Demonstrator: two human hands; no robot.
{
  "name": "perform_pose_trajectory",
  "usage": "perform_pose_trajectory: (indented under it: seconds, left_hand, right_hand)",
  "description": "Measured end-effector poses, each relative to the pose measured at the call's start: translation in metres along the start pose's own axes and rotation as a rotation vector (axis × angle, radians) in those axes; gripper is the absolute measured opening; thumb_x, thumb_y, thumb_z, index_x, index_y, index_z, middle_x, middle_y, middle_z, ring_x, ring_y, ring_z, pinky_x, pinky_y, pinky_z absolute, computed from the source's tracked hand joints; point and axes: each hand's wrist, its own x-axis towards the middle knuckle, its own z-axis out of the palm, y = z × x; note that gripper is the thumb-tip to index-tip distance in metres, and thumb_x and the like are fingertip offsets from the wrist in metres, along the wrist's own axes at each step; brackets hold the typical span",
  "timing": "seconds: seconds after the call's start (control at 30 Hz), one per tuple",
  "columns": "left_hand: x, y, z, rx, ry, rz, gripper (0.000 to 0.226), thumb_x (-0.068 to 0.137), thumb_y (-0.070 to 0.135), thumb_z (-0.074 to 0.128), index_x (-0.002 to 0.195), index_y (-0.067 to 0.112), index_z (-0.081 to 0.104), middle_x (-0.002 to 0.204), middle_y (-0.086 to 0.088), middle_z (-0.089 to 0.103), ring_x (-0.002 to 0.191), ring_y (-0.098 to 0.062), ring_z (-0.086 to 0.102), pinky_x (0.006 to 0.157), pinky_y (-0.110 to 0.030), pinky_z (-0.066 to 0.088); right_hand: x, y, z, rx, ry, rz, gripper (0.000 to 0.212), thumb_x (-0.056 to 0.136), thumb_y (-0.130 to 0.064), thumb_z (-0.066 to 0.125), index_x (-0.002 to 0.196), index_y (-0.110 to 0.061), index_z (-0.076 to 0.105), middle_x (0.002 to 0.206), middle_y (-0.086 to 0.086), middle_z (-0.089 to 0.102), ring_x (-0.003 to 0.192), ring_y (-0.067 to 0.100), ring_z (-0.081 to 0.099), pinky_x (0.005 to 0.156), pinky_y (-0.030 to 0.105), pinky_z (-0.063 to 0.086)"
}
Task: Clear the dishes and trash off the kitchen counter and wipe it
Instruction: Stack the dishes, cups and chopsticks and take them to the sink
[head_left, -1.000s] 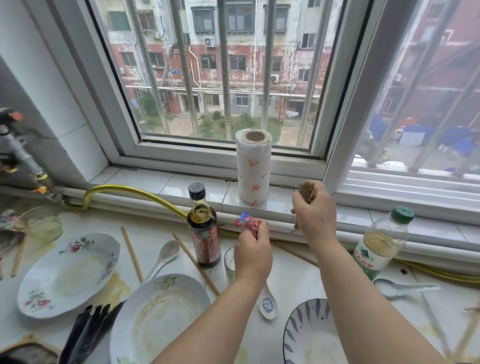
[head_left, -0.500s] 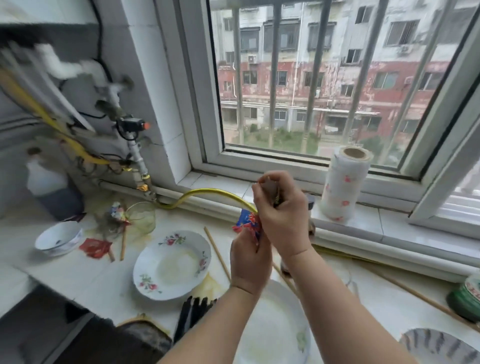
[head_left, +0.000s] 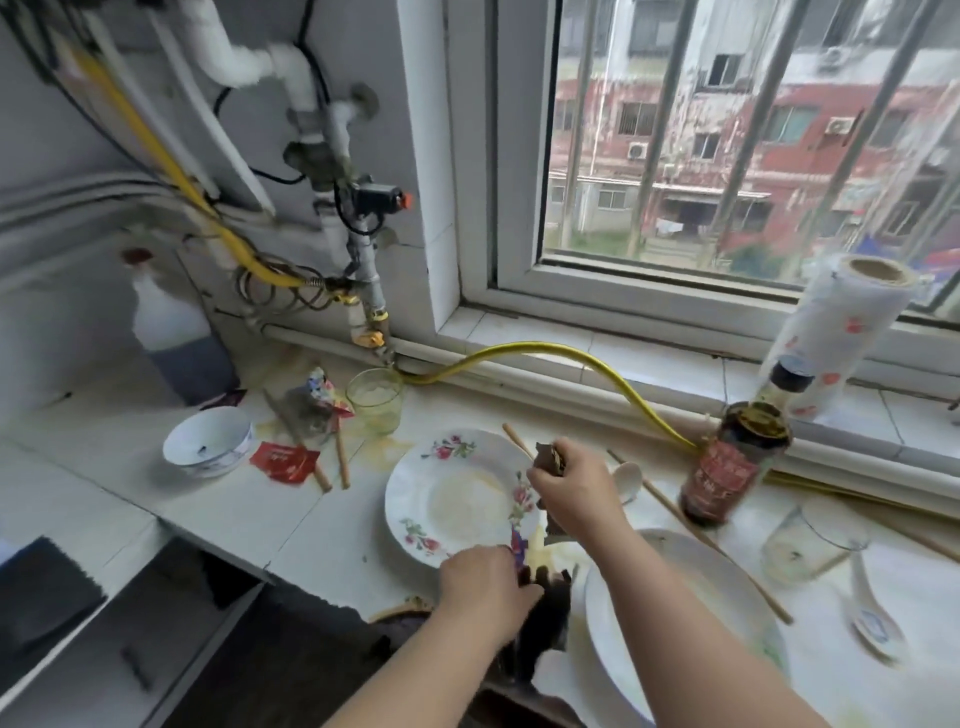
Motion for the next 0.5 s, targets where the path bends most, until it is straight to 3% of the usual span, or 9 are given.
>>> perform_pose_trajectory:
  seconds: [0.1,0.2,0.3,0.4,0.5]
  left_hand:
    - [0.002,0.009,0.016,0.104,-0.043,0.016,0.051,0.087,0.051,0.057,0.12,0.013,0.05,0.116,-0.007,0.062,0.109,-0.027,0.061,0.083,-0.033,0.049]
    - [0.004,0.017,0.029,0.128,-0.024,-0.038,0.049,0.086,0.029,0.065,0.126,0.013,0.043,0.118,-0.006,0.062,0.107,-0.027,0.062,0.083,-0.034,0.051]
    - [0.001,0.021,0.031,0.026,0.034,-0.054,0.043,0.087,0.011,0.058,0.126,0.015,0.039,0.114,-0.005,0.063,0.103,-0.027,0.064,0.079,-0.034,0.052]
    - [-0.003,0.018,0.02,-0.118,0.071,-0.033,0.035,0.088,0.008,0.051,0.121,0.015,0.043,0.113,-0.007,0.064,0.104,-0.029,0.062,0.079,-0.035,0.048]
    - [0.0,0.012,0.001,-0.378,0.164,-0.114,0.01,0.087,0.018,0.052,0.097,0.018,0.054,0.101,-0.005,0.064,0.093,-0.027,0.058,0.073,-0.031,0.044]
  right_hand:
    - [-0.003,0.003,0.002,-0.024,0.006,0.033,0.013,0.083,-0.018,0.058,0.072,-0.019,0.051,0.071,0.003,0.061,0.074,0.03,0.066,0.06,0.045,0.057]
    - [-0.005,0.008,-0.004,0.01,0.002,0.089,0.011,0.084,-0.02,0.059,0.075,-0.019,0.052,0.075,0.006,0.061,0.073,0.029,0.067,0.056,0.044,0.058]
    - [-0.006,0.015,-0.012,0.001,0.01,0.086,0.009,0.085,-0.02,0.06,0.08,-0.016,0.054,0.069,0.003,0.061,0.066,0.025,0.067,0.064,0.048,0.058]
    - [-0.008,0.02,-0.017,0.036,0.004,0.101,0.006,0.086,-0.016,0.057,0.082,-0.013,0.054,0.064,0.002,0.058,0.059,0.02,0.064,0.061,0.046,0.058]
    - [-0.01,0.022,-0.018,0.08,-0.02,0.115,0.006,0.086,-0.016,0.058,0.083,-0.013,0.054,0.07,0.004,0.058,0.063,0.021,0.065,0.06,0.044,0.058]
